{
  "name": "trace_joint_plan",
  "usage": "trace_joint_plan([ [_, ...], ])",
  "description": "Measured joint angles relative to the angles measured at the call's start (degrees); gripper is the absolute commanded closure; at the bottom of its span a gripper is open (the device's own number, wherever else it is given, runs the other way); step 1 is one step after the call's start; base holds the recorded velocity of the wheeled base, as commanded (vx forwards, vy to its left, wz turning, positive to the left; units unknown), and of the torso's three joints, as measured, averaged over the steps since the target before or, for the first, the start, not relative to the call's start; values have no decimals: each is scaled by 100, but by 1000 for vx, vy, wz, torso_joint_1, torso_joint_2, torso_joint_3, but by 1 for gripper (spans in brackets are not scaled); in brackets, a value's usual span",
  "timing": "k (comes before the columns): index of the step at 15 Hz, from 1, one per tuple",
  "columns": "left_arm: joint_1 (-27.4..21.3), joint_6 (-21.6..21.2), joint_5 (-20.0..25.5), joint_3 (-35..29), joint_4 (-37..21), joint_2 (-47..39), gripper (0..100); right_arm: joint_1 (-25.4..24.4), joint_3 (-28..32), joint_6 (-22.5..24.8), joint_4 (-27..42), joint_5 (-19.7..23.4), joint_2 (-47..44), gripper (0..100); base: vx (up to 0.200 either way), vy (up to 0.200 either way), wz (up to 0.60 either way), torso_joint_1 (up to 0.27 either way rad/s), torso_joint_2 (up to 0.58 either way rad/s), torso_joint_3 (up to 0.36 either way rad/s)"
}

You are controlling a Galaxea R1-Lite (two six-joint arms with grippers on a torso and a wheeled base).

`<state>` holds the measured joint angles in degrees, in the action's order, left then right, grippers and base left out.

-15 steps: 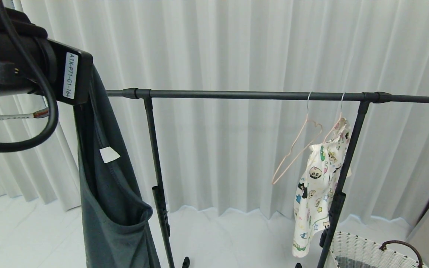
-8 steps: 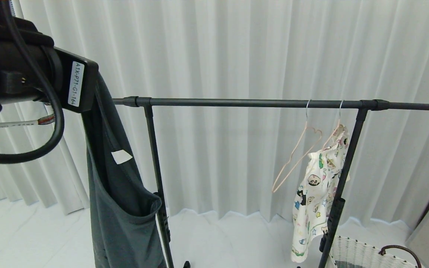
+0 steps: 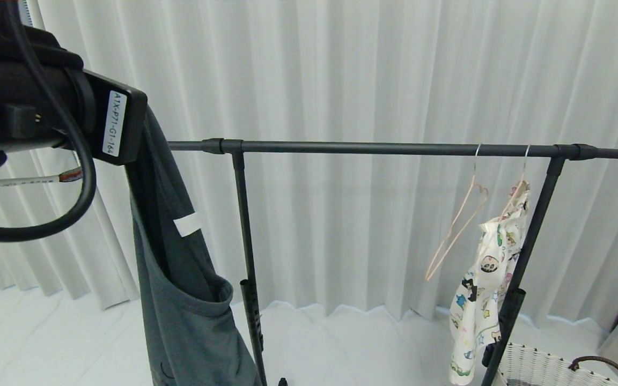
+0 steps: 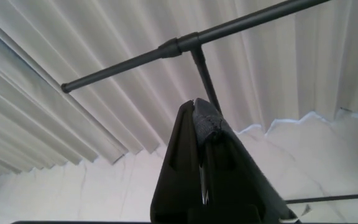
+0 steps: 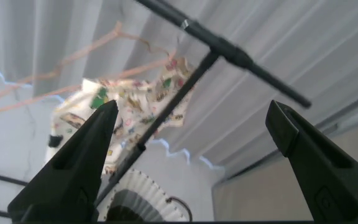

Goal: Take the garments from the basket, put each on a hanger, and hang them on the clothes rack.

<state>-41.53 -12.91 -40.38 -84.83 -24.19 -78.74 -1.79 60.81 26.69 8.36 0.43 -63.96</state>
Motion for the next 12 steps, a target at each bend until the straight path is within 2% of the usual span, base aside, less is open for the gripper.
trace_joint_plan([
  [5, -174, 13, -2, 24, 10, -11, 100, 0, -15, -677, -7, 135, -106, 0, 200, 0, 0, -4, -1, 4],
  [9, -361, 90, 0, 232, 112, -4, 100, -2, -26, -918, 9, 143, -210, 0, 200, 0, 0, 7, 4, -1],
  [12, -394, 99, -5, 411, 413, 5, 100, -55, -28, -1026, 15, 157, -235, 0, 0, 0, 0, 0, 0, 0],
])
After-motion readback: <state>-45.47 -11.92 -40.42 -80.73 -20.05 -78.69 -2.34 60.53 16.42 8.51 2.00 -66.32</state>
